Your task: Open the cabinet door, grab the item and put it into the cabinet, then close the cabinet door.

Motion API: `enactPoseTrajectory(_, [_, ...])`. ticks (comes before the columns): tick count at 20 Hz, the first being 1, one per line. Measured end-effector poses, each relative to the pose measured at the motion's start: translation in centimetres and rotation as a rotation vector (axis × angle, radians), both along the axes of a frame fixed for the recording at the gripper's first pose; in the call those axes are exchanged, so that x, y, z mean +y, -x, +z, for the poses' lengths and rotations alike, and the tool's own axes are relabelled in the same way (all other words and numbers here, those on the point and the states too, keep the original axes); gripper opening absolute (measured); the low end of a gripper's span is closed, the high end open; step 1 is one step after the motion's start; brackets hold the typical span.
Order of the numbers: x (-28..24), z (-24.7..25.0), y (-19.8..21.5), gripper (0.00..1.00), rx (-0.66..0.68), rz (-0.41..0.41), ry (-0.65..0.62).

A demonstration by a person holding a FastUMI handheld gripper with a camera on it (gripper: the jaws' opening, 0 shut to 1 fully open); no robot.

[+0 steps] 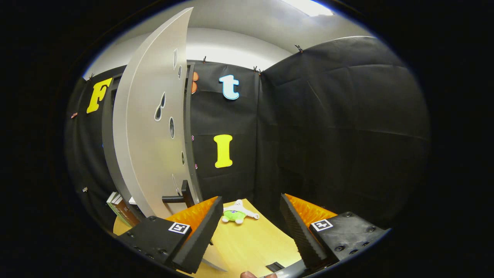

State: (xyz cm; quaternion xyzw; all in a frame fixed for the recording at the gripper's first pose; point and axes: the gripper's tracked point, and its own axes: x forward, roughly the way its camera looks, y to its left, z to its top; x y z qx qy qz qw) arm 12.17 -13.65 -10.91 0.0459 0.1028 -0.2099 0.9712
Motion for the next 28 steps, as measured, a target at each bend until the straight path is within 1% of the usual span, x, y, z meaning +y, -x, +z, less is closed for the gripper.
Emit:
enactPoseTrajectory(4, [2.5,0.0,0.0,0.98,0.003,0.032,-0.021])
enactPoseTrajectory(8, [5.9,-0.1,-0.4,0.98,0.004,0.094,-0.040])
enactPoseTrajectory(15, [15.1,-0.3,-2.8,0.98,0.009,0.265,-0.106])
enactPoseTrajectory(19, [20.6,-0.8,-5.4,0.98,0.034,0.367,-0.142])
enactPoseTrajectory(23, [26.8,-1.3,-5.7,0.98,0.067,0.489,-0.151])
enactPoseTrajectory(25, [27.7,-1.5,-4.9,0.98,0.068,0.526,-0.141])
enactPoseTrajectory(28, [29.0,-1.9,-4.9,0.98,0.069,0.545,-0.122])
